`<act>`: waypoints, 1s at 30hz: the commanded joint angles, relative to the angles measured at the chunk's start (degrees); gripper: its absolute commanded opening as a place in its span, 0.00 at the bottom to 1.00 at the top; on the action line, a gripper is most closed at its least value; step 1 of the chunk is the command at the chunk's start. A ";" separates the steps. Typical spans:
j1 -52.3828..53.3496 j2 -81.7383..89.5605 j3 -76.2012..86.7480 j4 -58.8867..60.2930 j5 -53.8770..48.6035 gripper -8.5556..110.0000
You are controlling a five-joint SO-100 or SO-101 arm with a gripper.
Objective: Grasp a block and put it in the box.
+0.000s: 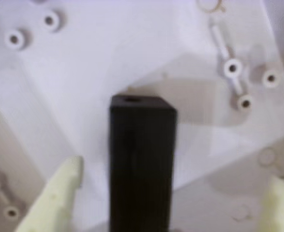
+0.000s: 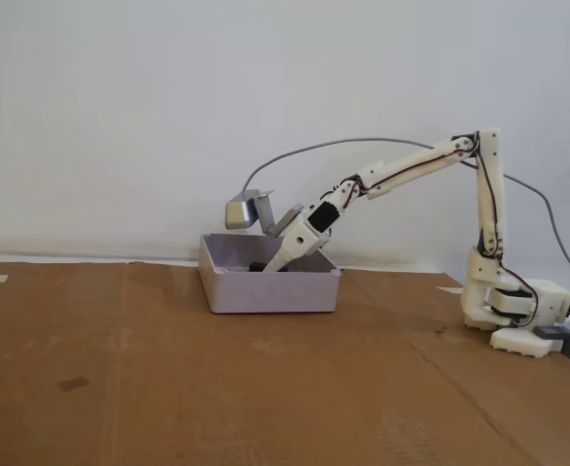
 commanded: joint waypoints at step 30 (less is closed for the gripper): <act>-7.38 3.52 -30.76 -2.20 -0.53 0.48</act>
